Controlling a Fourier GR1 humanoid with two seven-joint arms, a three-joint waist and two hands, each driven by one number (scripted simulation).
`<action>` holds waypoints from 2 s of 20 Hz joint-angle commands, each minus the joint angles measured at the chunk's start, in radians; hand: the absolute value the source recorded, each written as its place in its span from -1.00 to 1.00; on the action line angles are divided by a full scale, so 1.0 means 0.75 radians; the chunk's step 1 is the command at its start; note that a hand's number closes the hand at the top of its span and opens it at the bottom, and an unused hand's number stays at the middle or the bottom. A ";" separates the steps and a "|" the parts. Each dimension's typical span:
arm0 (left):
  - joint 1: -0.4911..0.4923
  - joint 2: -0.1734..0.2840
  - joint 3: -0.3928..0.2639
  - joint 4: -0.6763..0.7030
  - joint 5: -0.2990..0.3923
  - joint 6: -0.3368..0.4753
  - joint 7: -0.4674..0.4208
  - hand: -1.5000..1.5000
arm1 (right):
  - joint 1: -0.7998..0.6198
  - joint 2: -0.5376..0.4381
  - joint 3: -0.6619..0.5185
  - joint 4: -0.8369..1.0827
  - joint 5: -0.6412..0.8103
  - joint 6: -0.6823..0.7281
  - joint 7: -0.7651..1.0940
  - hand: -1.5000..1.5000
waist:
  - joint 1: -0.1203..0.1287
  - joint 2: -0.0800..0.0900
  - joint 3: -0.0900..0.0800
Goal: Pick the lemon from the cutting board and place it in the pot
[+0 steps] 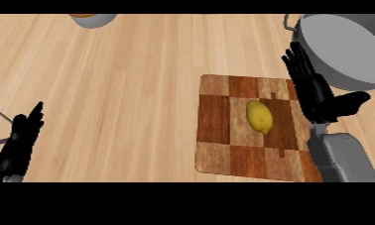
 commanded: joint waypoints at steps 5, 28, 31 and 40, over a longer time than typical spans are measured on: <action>-0.318 -0.102 0.068 -0.314 0.111 0.012 -0.015 0.00 | -0.205 -0.203 -0.068 0.167 -0.039 0.292 -0.138 1.00 | 0.035 -0.049 -0.041; -0.368 -0.242 0.086 -0.352 0.140 -0.004 -0.019 0.00 | -0.401 -0.544 0.310 0.398 0.663 0.588 -0.520 -1.00 | 0.016 -0.067 -0.048; -0.393 -0.238 0.116 -0.324 0.142 -0.006 -0.033 0.00 | -0.429 -0.589 0.388 0.293 0.727 0.689 -0.401 -1.00 | 0.002 -0.068 -0.049; -0.289 -0.284 0.129 -0.381 0.113 -0.042 -0.053 0.00 | -0.276 -0.434 0.471 0.086 0.872 0.727 -0.112 -1.00 | 0.009 -0.062 -0.046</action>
